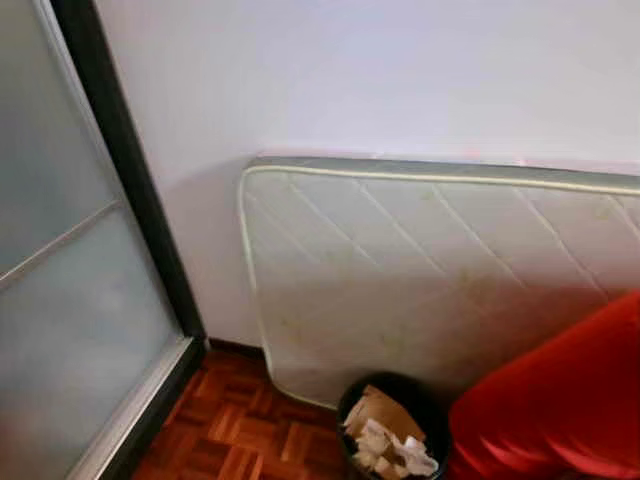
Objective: Clean up the room
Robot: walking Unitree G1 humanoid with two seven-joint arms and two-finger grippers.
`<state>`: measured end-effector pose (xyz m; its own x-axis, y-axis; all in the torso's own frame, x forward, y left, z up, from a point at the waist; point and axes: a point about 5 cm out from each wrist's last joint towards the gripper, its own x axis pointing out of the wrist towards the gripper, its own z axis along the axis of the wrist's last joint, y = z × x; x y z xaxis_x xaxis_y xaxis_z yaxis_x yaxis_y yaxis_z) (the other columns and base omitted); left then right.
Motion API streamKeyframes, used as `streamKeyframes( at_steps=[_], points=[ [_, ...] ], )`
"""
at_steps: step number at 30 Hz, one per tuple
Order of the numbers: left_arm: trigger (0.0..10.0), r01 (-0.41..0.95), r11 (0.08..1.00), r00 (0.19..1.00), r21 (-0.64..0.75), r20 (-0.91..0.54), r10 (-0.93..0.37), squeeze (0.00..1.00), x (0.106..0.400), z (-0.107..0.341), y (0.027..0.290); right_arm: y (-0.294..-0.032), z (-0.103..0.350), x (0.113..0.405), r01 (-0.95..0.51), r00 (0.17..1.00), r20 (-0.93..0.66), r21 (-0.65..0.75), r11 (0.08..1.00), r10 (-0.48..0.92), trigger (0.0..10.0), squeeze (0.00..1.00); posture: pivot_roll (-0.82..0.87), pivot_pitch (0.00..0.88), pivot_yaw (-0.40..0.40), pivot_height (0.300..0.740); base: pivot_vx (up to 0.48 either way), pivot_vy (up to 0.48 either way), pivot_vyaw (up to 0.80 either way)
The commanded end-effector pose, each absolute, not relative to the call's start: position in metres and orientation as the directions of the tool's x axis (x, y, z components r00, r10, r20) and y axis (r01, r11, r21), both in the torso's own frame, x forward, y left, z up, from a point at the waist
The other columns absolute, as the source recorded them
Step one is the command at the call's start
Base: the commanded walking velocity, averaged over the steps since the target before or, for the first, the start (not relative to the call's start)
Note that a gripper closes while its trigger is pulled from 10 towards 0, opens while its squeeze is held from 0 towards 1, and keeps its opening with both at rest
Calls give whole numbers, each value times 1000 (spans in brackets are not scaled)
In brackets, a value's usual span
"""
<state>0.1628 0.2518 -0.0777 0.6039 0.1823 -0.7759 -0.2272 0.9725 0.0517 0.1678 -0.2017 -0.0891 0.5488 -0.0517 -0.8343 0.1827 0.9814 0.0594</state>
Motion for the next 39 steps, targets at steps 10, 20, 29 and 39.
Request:
streamKeyframes(
  at_steps=[10,20,29,39],
  points=[
    [10000,-167,982,585,90,-792,172,0,159,-77,259,-198,-92,162,154,527,-850,63,986,-28,10000,0,-8,0,19,717,0,-46,-734],
    [10000,-187,981,620,56,-768,162,0,181,-73,240,-200,-91,166,182,532,-846,65,981,-43,10000,0,-11,0,18,717,0,-118,-709],
    [10000,-185,981,620,60,-767,164,0,178,-74,244,-201,-91,165,184,531,-846,64,981,-45,10000,0,-15,0,16,717,0,0,-704],
    [10000,-164,984,611,70,-776,157,0,176,-75,242,-201,-91,165,174,532,-846,63,983,-40,10000,0,-10,0,11,717,0,-237,-701]
  ],
)
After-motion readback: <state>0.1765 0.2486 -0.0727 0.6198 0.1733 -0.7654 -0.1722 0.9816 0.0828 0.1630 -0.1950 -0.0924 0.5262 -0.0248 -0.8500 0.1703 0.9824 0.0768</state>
